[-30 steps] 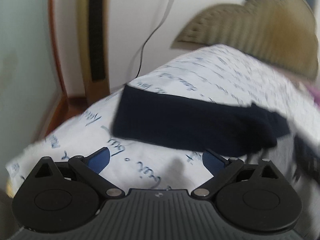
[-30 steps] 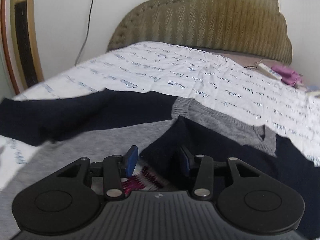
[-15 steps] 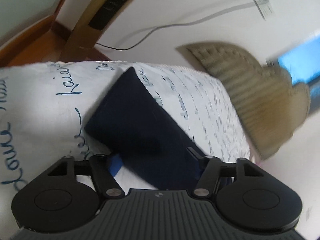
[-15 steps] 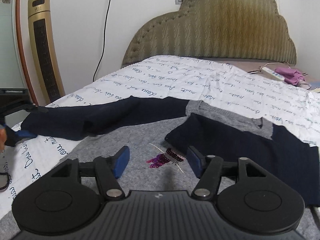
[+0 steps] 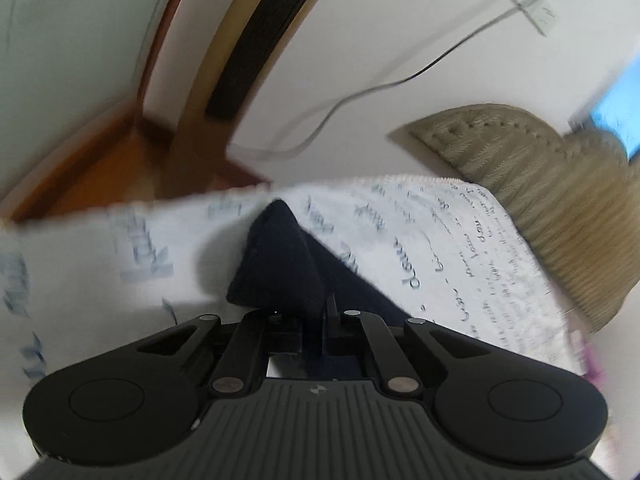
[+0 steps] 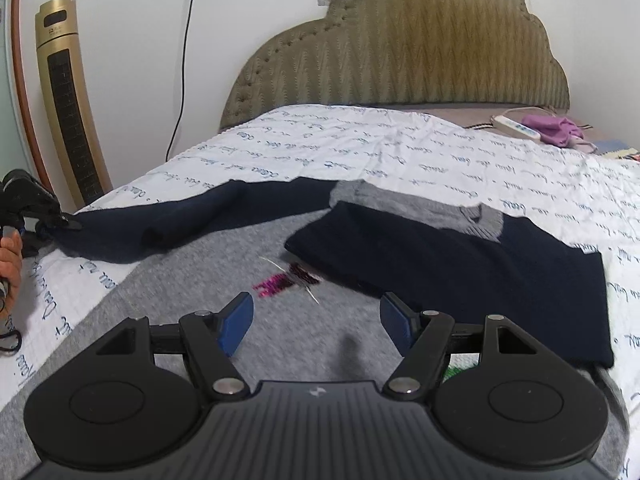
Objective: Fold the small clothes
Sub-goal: 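Lift the second navy sleeve and carry it across the body with the left gripper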
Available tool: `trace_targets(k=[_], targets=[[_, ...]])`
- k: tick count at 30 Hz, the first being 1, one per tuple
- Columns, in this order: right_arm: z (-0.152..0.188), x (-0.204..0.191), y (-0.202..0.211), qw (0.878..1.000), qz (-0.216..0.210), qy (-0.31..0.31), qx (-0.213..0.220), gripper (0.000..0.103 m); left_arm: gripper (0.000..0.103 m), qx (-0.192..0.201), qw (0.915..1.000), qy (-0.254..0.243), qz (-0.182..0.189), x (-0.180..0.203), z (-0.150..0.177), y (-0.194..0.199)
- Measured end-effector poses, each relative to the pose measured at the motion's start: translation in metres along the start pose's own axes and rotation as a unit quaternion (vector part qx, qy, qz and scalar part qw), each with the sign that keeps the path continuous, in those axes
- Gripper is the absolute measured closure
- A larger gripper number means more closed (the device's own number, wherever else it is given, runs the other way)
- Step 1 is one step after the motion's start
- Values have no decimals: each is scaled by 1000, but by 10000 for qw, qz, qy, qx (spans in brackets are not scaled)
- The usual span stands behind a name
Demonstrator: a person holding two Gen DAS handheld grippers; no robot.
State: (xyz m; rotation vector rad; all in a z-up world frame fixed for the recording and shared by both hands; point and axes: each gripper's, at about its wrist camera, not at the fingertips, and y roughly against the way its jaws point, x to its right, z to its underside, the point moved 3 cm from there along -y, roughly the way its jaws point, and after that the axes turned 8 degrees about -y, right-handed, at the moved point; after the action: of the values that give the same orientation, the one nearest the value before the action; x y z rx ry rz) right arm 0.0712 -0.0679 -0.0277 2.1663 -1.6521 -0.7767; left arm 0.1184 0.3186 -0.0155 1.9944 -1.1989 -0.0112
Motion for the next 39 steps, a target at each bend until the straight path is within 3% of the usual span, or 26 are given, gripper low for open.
trace_targets(k=[3,6,9,12,15,23,29,39], targets=[[3,9,5,10000,28,-54,-10,33,96,563,9956,-547,-519,11,-12,15],[6,20,6,9998,172,-43,-40,27,96,543,9904,-833,-960,21,-26,11],[7,29,6,9995,296,-76,-71,27,96,474,9878,-1080,-1020,36,-37,11],[9,37,9,9995,261,-172,-37,27,96,757,9778,-1716,-938,72,-34,24],[9,44,12,9992,281,-281,-14,27,96,1134,9625,-2362,-705,115,-23,43],[8,68,23,9972,417,-617,112,27,95,1333,9219,-3602,508,224,41,81],[9,89,33,9947,565,-840,186,27,94,1119,8960,-4135,1169,280,107,88],[13,129,50,9878,900,-1234,304,27,94,647,8655,-4698,1610,325,197,82]])
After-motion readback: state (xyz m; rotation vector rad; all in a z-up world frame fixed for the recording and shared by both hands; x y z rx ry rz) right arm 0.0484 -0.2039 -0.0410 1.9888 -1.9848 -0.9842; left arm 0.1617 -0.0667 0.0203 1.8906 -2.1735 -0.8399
